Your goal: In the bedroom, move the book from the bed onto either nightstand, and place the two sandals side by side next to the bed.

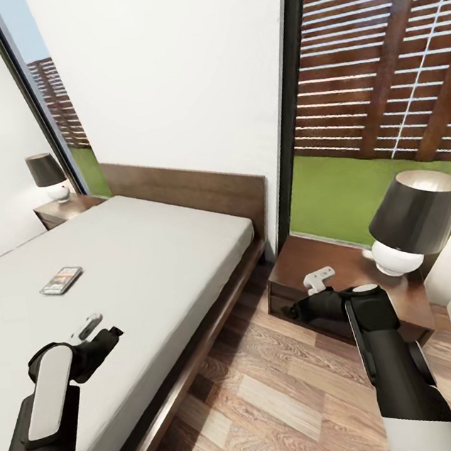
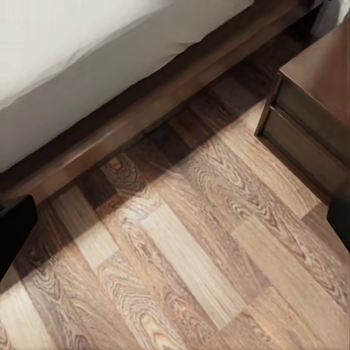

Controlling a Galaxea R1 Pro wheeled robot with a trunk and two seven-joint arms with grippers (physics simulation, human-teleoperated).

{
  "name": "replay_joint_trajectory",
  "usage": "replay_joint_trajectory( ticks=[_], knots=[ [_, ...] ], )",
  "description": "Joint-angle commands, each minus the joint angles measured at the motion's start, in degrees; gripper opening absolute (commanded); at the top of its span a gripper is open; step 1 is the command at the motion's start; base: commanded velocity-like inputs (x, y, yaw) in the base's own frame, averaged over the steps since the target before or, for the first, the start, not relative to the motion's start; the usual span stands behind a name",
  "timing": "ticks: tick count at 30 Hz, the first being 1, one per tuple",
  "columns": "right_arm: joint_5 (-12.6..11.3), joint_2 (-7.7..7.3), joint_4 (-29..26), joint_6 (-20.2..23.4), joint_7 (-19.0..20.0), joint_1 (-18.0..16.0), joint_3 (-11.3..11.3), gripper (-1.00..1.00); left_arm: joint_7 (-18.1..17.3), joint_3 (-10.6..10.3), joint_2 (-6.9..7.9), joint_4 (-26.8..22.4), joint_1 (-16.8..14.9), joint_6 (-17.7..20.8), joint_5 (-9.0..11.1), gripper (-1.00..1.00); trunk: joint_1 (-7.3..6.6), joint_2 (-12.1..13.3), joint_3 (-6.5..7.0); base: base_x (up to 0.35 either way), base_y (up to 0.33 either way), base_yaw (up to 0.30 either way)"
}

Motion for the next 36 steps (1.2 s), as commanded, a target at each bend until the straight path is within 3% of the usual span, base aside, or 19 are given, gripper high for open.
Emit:
replay_joint_trajectory(
  ticks=[1, 16, 36],
  knots=[
    [0.54, 0.06, -0.06, 0.12, 0.57, -0.06, -0.10, 1.00, 0.56, 0.07, 0.05, -0.06, -0.03, 0.18, 0.53, 1.00, -0.23, 0.38, 0.13, 0.000, 0.000, 0.000],
    [0.54, 0.06, -0.06, 0.20, 0.59, -0.06, -0.16, 1.00, 0.62, 0.23, 0.19, 0.13, 0.04, 0.20, 0.39, 1.00, -3.52, 6.40, 2.86, 0.000, 0.000, 0.029],
    [0.54, 0.06, -0.06, 0.18, 0.66, -0.06, -0.01, 1.00, 0.21, -0.77, 0.02, 1.43, -0.09, 0.36, 0.31, 1.00, -7.91, 14.42, 6.51, 0.000, 0.000, 0.256]
  ],
)
